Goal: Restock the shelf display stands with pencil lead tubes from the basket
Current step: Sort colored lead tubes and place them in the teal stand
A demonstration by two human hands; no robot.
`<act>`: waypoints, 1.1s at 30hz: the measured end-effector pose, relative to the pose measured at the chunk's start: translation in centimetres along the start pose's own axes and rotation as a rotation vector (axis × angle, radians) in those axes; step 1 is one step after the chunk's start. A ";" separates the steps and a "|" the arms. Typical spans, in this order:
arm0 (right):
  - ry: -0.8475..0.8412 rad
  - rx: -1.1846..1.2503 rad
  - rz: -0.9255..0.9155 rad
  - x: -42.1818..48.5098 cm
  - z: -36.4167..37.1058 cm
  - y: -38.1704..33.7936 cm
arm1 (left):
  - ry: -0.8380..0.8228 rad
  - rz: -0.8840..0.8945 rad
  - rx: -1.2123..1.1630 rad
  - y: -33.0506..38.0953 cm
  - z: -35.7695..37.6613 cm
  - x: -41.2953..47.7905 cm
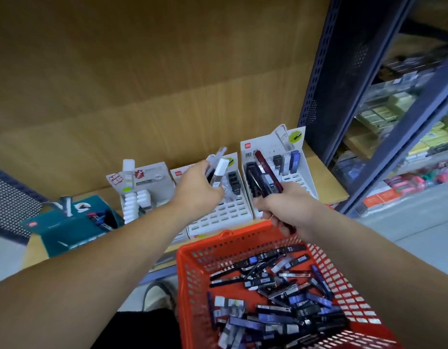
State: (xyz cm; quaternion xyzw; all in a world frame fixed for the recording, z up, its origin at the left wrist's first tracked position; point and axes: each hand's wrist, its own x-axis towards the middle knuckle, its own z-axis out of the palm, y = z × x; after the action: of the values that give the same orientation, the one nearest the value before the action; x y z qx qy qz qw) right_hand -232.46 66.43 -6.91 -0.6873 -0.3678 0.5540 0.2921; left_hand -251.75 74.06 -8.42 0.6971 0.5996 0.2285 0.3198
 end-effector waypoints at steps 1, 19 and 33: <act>-0.002 0.004 0.000 0.4 -0.2 0.5 | -0.024 0.008 0.018 -0.7 1.0 0.8; -0.092 0.046 0.069 4.5 -1.8 2.7 | -0.149 0.298 0.547 -4.4 4.3 5.3; -0.114 0.068 0.068 3.8 -2.3 2.5 | -0.129 0.236 0.471 -3.8 6.1 6.2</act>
State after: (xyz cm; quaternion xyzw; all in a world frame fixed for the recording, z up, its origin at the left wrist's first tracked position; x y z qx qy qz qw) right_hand -229.36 68.19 -10.56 -0.6564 -0.3415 0.6140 0.2750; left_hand -249.02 79.38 -15.77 0.8305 0.5293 0.0736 0.1573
